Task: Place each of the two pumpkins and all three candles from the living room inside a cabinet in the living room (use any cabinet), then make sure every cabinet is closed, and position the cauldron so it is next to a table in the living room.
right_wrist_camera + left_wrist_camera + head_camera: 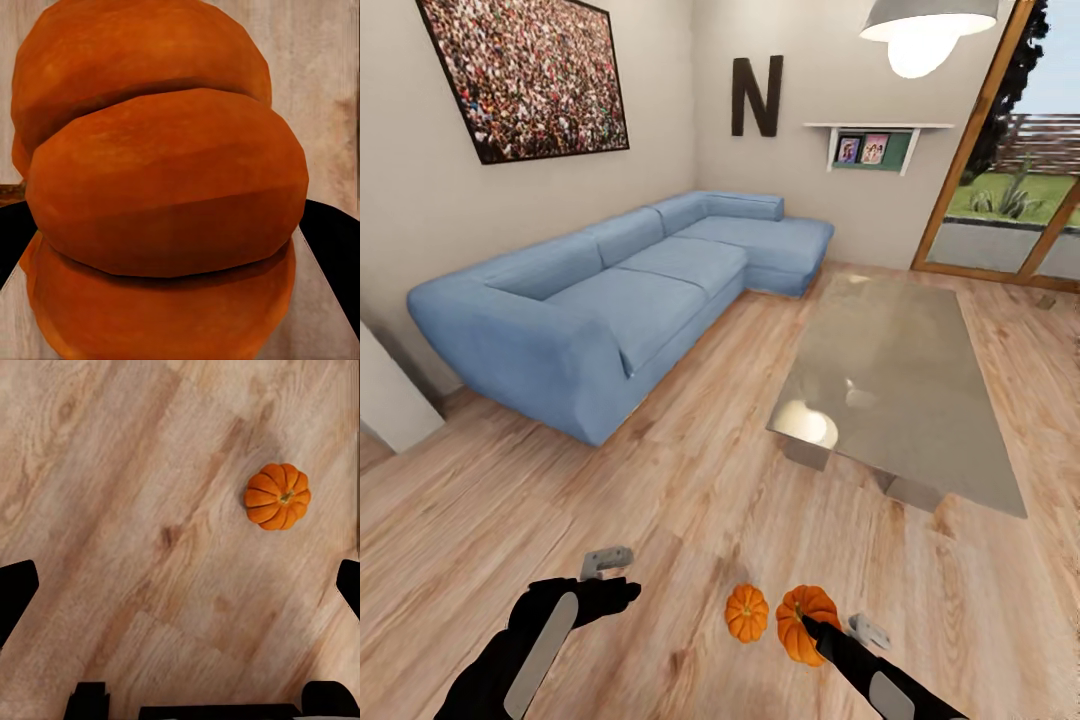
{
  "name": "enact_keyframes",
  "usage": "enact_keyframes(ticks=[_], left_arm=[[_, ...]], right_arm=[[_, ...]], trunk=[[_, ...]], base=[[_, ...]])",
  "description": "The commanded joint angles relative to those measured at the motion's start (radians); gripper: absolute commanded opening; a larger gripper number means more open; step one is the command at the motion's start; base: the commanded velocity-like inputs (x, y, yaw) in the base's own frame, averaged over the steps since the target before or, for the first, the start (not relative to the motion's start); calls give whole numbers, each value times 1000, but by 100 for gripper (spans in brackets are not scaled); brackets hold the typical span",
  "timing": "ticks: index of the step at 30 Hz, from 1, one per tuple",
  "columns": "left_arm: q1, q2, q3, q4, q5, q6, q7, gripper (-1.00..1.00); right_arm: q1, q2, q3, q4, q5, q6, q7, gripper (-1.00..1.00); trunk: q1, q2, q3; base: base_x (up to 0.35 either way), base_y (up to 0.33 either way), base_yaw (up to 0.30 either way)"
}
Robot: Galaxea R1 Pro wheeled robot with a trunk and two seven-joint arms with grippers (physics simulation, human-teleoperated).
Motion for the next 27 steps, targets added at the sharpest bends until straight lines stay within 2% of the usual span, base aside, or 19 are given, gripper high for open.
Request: enact_keyframes(ticks=[1, 17, 27], left_arm=[[0, 1, -2, -1, 11, 2, 10, 100], [0, 1, -2, -1, 11, 2, 10, 100], [0, 2, -1, -3, 11, 4, 8, 100]], right_arm=[[-1, 0, 8, 1, -10, -4, 3, -100], [-1, 0, 8, 1, -10, -4, 3, -100], [-1, -2, 6, 1, -10, -6, 3, -100]], trunk=[[0, 0, -1], [0, 0, -1], [0, 0, -1]], base=[[256, 19, -279], [192, 2, -279], [-93, -4, -235]])
